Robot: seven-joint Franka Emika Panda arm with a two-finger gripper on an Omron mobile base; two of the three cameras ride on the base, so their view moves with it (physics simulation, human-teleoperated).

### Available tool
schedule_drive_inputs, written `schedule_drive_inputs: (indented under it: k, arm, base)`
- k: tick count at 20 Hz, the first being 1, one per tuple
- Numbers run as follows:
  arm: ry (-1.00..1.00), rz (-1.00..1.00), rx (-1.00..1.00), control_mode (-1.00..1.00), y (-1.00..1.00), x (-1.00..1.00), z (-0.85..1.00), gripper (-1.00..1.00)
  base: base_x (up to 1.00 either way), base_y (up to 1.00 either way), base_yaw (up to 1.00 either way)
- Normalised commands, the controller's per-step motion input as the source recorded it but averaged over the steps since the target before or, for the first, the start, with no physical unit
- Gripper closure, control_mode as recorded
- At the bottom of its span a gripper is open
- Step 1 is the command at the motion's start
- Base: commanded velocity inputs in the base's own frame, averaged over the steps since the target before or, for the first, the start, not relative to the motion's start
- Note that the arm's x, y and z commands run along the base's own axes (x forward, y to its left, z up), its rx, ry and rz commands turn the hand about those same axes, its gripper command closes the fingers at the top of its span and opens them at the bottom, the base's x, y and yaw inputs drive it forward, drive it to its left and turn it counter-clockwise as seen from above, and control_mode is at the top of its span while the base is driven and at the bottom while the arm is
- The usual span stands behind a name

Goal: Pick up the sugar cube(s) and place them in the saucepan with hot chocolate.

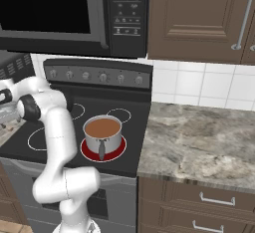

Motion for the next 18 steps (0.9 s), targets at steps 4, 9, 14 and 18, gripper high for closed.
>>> schedule_drive_inputs:
  k: [4, 9, 14, 18]
  arm:
    - [0.01, 0.05, -0.03, -1.00, 0.16, 0.00, -0.14, -1.00]
    - [0.00, 0.04, -0.01, -1.00, 0.04, -0.03, -0.08, -1.00]
    - [0.00, 0.01, 0.00, -1.00, -0.09, -0.24, 0.00, -1.00]
    - [0.00, 0.00, 0.00, -1.00, -0.17, -0.27, 0.00, -1.00]
  base:
    - [0.00, 0.00, 0.00]
    - [0.00, 0.00, 0.00]
    - [0.00, 0.00, 0.00]
    - [0.00, 0.00, 0.00]
